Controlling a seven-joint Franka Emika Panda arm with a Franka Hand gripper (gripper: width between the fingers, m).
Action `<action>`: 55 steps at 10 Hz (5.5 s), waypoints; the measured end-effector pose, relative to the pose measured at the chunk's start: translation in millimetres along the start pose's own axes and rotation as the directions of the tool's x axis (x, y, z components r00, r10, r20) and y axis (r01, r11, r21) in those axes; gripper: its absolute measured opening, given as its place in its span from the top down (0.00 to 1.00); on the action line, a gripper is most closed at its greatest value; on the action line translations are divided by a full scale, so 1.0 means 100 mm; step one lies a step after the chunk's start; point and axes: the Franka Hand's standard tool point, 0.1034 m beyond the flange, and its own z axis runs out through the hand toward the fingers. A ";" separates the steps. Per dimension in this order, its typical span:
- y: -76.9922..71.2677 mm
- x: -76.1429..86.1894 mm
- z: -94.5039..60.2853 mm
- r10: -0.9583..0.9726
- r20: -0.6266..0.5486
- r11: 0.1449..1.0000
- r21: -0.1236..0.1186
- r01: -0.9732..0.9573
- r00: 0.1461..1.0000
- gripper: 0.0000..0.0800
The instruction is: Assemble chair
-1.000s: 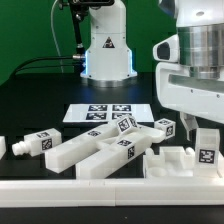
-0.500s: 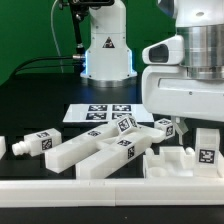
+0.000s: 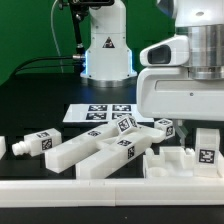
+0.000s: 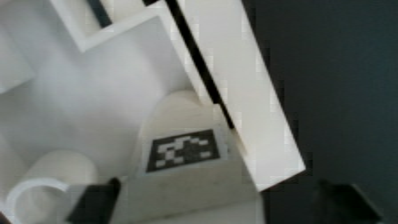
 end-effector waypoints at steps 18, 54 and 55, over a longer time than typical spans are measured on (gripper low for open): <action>-0.01 -0.02 0.01 0.941 0.016 0.338 -0.009 -0.941 0.338 0.64; 0.10 -0.07 0.07 0.615 0.026 0.788 0.002 -0.615 0.788 0.65; 0.10 -0.07 0.07 0.684 0.028 0.729 0.001 -0.685 0.729 0.65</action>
Offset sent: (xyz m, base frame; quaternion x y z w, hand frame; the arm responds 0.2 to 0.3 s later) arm 0.0000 0.0000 0.0000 0.0000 0.0000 0.1296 0.9916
